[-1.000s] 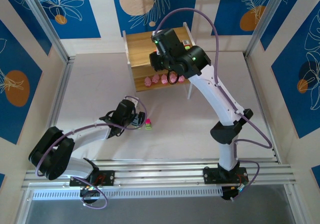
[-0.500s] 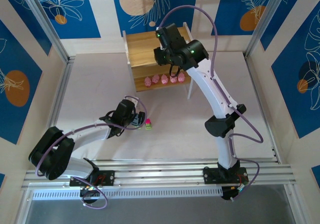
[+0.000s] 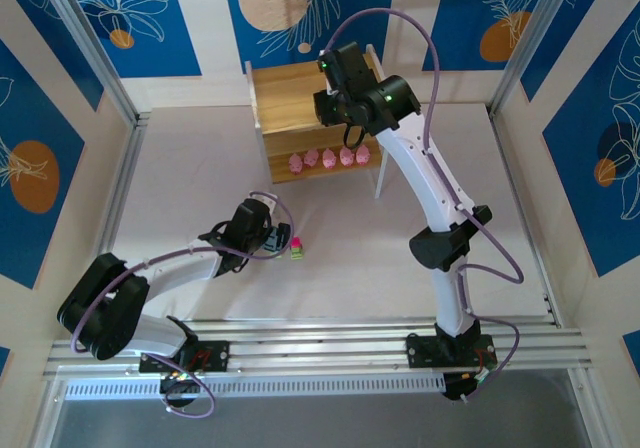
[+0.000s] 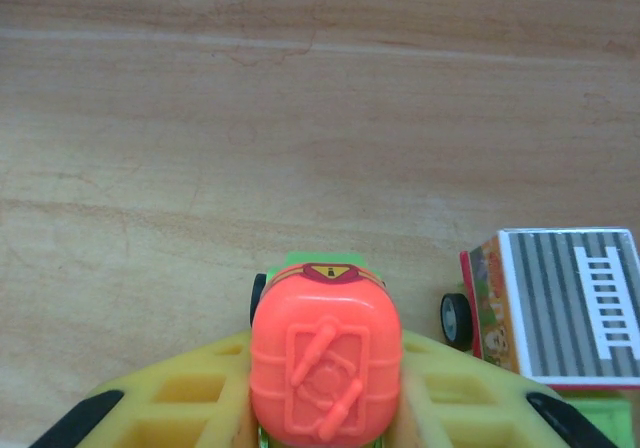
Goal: Place and organize the plastic toys onto the shelf
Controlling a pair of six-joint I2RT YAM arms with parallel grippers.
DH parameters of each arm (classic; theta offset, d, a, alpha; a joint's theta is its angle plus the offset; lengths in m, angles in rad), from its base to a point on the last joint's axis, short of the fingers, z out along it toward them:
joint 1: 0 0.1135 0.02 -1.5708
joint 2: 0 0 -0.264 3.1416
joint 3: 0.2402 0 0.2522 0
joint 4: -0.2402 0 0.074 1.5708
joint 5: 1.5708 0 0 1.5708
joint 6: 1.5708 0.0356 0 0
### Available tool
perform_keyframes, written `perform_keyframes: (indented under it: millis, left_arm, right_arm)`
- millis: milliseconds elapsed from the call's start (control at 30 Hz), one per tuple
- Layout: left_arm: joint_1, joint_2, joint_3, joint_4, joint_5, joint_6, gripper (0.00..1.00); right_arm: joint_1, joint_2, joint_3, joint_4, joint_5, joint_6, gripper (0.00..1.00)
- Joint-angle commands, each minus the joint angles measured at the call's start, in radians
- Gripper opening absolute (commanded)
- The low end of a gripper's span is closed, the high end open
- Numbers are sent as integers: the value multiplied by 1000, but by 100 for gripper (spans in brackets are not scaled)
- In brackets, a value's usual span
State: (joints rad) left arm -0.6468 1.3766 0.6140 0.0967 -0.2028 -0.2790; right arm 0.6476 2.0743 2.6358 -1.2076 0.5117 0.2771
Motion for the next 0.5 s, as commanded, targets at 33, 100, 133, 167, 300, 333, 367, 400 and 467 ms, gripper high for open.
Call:
perform_keyframes:
  millis: [33,100,133,167,300,333,367,400,467]
  left_arm:
    - [-9,4,26,21,-3,14,79]
    - [-9,6,27,21,-3,15,79]
    - [-9,6,27,21,-3,15,79]
    - [-8,6,27,21,-1,14,79]
    - [-9,8,29,19,0,15,79]
    - [-9,7,29,20,0,15,79]
    - [-8,7,29,19,0,17,79]
    - [-9,8,29,18,1,17,79]
    - [-9,7,30,18,1,17,79]
  right_arm:
    - [-5,13,29,5,-31,-18,30]
    - [-3,13,29,2,-27,-17,32]
    - [-5,13,29,2,-26,-18,32]
    - [-5,12,29,3,-25,-18,33]
    - [-4,10,32,5,-24,-22,35]
    - [-4,11,33,6,-22,-23,36]
    - [-5,10,36,6,-22,-23,36]
    - [-4,9,37,5,-21,-24,36]
    - [-3,7,41,5,-21,-26,37]
